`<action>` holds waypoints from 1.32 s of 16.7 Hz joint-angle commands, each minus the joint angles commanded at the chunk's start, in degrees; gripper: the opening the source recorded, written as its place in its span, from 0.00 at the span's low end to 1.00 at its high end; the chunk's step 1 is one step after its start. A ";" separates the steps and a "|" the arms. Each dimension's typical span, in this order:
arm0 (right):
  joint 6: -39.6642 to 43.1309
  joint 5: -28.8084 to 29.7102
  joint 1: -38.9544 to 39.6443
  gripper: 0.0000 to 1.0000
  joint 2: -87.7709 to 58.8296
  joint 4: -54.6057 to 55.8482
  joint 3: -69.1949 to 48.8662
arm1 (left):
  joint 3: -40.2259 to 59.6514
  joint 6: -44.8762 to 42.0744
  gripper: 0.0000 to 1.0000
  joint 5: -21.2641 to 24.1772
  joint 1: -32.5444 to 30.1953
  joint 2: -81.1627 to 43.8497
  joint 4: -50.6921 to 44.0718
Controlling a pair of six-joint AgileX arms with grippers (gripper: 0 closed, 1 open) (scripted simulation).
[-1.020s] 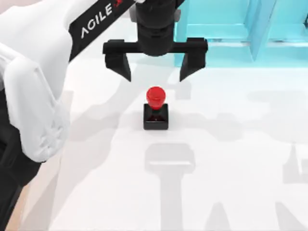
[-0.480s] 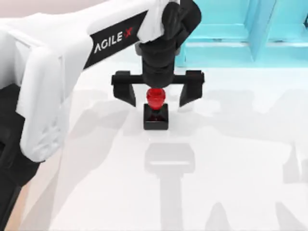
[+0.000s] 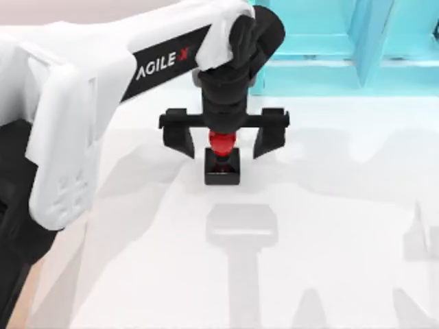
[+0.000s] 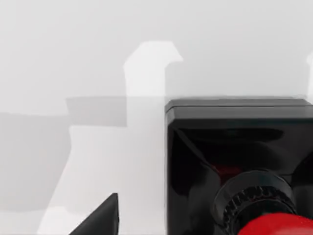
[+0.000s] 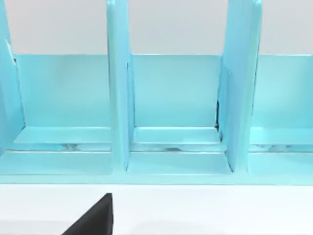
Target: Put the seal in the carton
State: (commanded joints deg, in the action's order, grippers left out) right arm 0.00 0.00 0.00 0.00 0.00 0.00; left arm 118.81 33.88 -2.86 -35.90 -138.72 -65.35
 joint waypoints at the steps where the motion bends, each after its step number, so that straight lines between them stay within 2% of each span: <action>1: 0.00 0.00 0.00 1.00 0.00 0.00 0.00 | 0.00 0.00 0.77 0.00 0.00 0.00 0.00; 11: 0.00 0.00 0.00 1.00 0.00 0.00 0.00 | 0.00 0.00 0.02 0.00 0.00 0.00 0.00; 22: 0.00 0.00 0.00 1.00 0.00 0.00 0.00 | 0.92 -0.02 0.00 0.01 -0.23 -0.33 -0.87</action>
State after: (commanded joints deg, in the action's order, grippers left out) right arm 0.00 0.00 0.00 0.00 0.00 0.00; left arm 119.73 33.87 -2.85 -36.12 -139.05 -66.22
